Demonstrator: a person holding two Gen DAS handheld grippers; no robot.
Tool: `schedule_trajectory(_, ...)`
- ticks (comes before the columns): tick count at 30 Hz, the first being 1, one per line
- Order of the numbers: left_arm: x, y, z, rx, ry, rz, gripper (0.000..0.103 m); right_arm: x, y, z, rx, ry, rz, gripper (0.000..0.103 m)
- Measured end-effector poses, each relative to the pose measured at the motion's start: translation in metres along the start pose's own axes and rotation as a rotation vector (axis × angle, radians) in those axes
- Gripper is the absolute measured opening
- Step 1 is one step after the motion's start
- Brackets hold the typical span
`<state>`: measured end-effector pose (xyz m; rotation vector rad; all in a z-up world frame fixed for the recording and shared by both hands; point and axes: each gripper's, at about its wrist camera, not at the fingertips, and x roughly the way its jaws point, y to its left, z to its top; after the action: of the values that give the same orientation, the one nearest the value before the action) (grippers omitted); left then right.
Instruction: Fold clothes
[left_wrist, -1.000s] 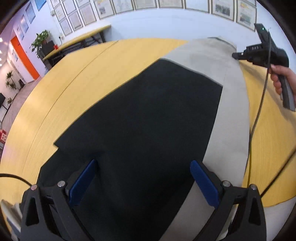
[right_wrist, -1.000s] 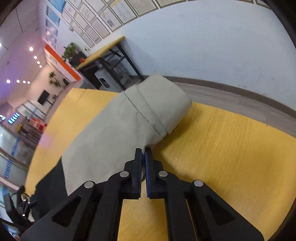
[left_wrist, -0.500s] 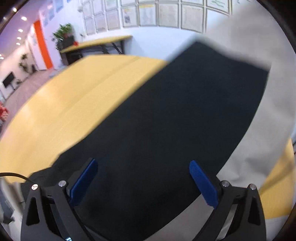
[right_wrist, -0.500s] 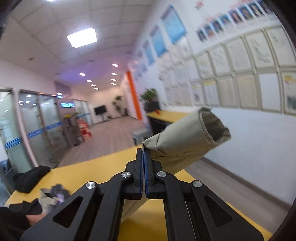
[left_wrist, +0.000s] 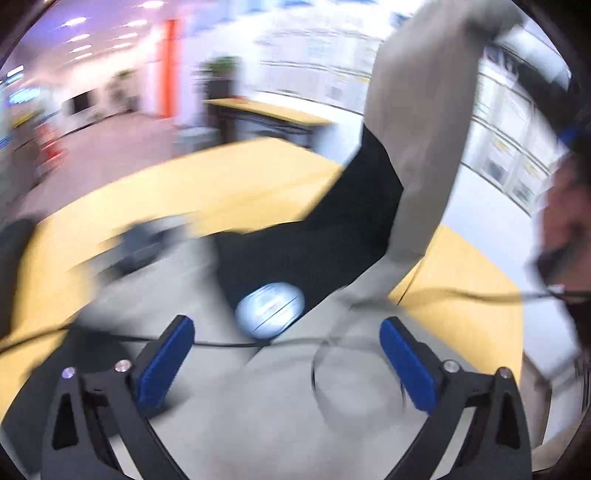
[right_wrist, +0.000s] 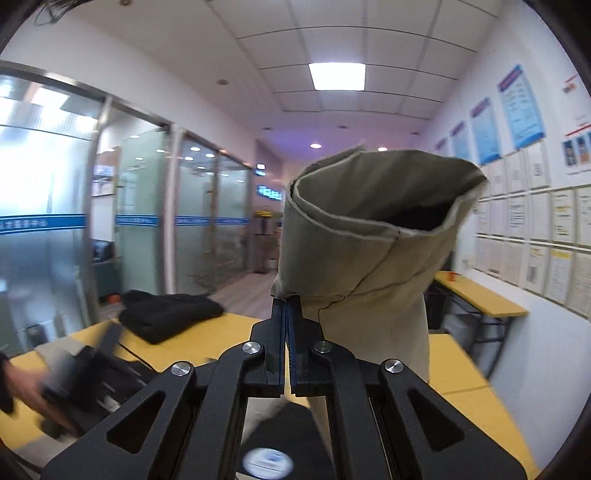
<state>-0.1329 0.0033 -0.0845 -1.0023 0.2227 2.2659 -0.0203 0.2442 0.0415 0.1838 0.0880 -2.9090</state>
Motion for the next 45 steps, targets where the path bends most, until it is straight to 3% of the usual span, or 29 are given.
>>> schedule_trajectory(4, -0.138, 0.075, -0.06, -0.149, 0.016, 0.387, 0.103, 0.072, 0.058, -0.014, 0.008, 0.025, 0.175, 0.001)
schedule_trajectory(7, -0.219, 0.121, -0.072, -0.247, -0.039, 0.61, 0.103, 0.121, 0.106, -0.037, -0.021, 0.093, 0.276, 0.001)
schedule_trajectory(10, -0.285, 0.154, -0.087, -0.377, -0.077, 0.728, 0.103, 0.175, 0.135, -0.068, -0.064, 0.261, 0.316, 0.001)
schedule_trajectory(13, -0.307, 0.182, -0.1, -0.472, -0.114, 0.776, 0.103, 0.205, 0.159, -0.114, -0.102, 0.415, 0.342, 0.001)
schedule_trajectory(16, -0.282, 0.203, -0.115, -0.474, -0.121, 0.745, 0.103, 0.222, 0.177, -0.164, -0.104, 0.497, 0.376, 0.001)
schedule_trajectory(19, -0.23, 0.204, -0.124, -0.448, -0.14, 0.643, 0.103, 0.241, 0.202, -0.202, -0.119, 0.527, 0.389, 0.002)
schedule_trajectory(22, -0.193, 0.184, -0.116, -0.421, -0.139, 0.544, 0.103, 0.252, 0.201, -0.213, -0.102, 0.537, 0.377, 0.004)
schedule_trajectory(26, -0.153, 0.162, -0.095, -0.367, -0.116, 0.4, 0.103, 0.272, 0.195, -0.212, -0.082, 0.558, 0.423, 0.006)
schedule_trajectory(27, -0.14, 0.159, -0.091, -0.359, -0.117, 0.363, 0.103, 0.275, 0.193, -0.214, -0.058, 0.576, 0.444, 0.009)
schedule_trajectory(28, -0.125, 0.156, -0.087, -0.354, -0.114, 0.331, 0.103, 0.274, 0.186, -0.213, -0.032, 0.584, 0.456, 0.022)
schedule_trajectory(29, -0.11, 0.153, -0.083, -0.344, -0.108, 0.305, 0.103, 0.267, 0.174, -0.211, 0.002, 0.575, 0.458, 0.036)
schedule_trajectory(30, -0.095, 0.15, -0.079, -0.332, -0.103, 0.282, 0.103, 0.258, 0.161, -0.209, 0.04, 0.564, 0.459, 0.063)
schedule_trajectory(31, -0.076, 0.146, -0.074, -0.312, -0.092, 0.262, 0.103, 0.245, 0.143, -0.206, 0.093, 0.544, 0.459, 0.07)
schedule_trajectory(36, 0.045, 0.128, -0.057, -0.195, 0.02, 0.167, 0.103, 0.156, 0.041, -0.169, 0.223, 0.555, 0.413, 0.07)
schedule_trajectory(40, 0.134, 0.12, -0.07, -0.126, 0.17, 0.177, 0.103, 0.085, -0.029, -0.123, 0.16, 0.592, 0.269, 0.08)
schedule_trajectory(42, 0.163, 0.117, -0.086, -0.122, 0.214, 0.192, 0.103, 0.066, -0.061, -0.114, 0.137, 0.599, 0.185, 0.081)
schedule_trajectory(45, 0.179, 0.108, -0.115, -0.126, 0.186, 0.244, 0.103, 0.063, -0.091, -0.124, 0.11, 0.595, 0.102, 0.081)
